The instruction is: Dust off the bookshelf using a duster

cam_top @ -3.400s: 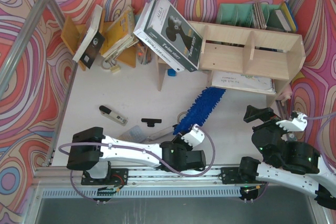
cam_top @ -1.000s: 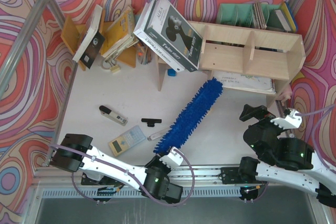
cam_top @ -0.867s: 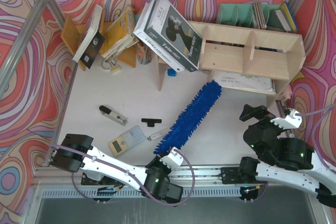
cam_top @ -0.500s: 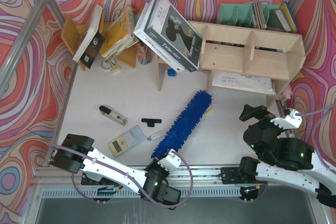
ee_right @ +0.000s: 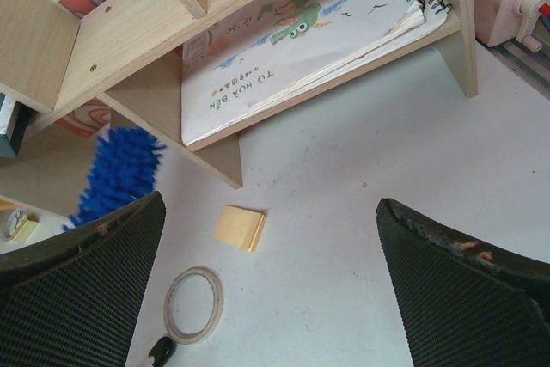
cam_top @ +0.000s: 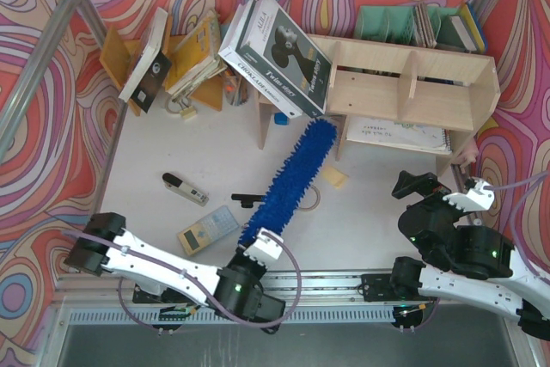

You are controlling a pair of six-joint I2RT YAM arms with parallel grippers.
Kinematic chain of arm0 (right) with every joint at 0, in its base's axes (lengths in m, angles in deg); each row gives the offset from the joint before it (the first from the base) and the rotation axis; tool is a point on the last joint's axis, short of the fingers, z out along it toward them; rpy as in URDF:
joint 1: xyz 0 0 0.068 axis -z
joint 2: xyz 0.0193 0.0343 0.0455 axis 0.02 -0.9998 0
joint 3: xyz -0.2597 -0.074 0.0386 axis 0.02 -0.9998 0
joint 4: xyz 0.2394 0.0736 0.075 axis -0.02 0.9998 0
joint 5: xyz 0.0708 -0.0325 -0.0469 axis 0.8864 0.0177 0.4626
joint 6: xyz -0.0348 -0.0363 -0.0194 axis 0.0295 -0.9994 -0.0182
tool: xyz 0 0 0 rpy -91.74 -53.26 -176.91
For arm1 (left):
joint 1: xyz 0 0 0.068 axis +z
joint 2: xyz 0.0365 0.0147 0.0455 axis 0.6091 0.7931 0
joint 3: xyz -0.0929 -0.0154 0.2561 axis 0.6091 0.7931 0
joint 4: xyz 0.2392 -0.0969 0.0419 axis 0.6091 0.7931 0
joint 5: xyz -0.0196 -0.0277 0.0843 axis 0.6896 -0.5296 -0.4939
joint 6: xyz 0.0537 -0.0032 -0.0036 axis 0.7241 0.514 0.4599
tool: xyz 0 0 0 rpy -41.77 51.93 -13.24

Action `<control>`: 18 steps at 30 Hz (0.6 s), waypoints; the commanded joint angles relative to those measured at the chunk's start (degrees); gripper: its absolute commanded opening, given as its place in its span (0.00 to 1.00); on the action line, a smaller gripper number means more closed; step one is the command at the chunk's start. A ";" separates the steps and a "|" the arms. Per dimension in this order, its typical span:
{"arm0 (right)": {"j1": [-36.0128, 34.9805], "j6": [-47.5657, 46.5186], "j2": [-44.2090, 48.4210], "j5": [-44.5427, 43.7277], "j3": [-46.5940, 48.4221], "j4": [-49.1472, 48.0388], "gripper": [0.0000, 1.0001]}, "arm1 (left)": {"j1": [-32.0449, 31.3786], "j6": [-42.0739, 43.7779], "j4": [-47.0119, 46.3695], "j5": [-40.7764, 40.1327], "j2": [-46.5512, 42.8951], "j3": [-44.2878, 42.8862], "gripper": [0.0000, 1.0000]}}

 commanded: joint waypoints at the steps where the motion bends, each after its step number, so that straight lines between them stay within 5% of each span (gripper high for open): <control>1: -0.53 0.86 0.73 -1.11 0.30 1.54 0.99 | 4.52 1.69 2.12 -5.64 -3.98 -1.53 0.00; 18: -0.53 -10.86 0.89 -2.22 7.11 -2.58 0.99 | 22.85 30.79 -18.80 -7.89 -8.66 -6.30 0.00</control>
